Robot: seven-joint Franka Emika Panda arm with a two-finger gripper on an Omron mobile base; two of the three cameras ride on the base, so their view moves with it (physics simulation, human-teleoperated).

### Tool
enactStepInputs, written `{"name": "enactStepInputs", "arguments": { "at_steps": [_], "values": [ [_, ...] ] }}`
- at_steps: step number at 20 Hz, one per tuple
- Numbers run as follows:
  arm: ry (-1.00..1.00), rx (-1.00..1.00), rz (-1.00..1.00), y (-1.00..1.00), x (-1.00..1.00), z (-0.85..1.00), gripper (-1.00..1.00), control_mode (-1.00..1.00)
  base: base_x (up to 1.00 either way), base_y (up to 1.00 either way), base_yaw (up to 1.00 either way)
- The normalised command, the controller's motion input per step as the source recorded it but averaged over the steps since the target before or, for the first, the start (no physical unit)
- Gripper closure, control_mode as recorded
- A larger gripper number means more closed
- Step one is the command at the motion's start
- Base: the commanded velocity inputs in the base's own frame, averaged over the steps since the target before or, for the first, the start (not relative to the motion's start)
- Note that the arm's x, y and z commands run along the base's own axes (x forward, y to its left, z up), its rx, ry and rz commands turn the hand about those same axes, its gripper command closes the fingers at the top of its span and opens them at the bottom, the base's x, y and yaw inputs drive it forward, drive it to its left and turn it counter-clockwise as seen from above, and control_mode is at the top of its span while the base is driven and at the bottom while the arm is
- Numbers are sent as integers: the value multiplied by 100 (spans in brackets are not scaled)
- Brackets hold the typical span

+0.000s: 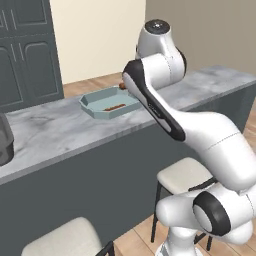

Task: Place the cold items (cucumber and broccoli) from the fridge in one tupperware on the dining counter. Place the warm items (kebab skewer and hot dog) in the stove area in another tupperware.

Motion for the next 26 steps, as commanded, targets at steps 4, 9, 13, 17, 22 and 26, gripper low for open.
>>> {"name": "enactStepInputs", "arguments": {
  "at_steps": [4,9,13,17,22,26],
  "values": [
    [-1,3,12,9,86,-5,100,-100,0,0,0],
    [18,1,11,8,93,-8,100,-100,0,0,0],
    [3,0,4,17,79,-30,100,-100,0,0,0],
    [0,0,0,18,71,-31,100,-100,0,0,0],
    [3,0,0,20,58,-32,100,-100,0,0,0],
    [5,0,0,17,52,-35,100,-100,0,0,0]
  ]
}}
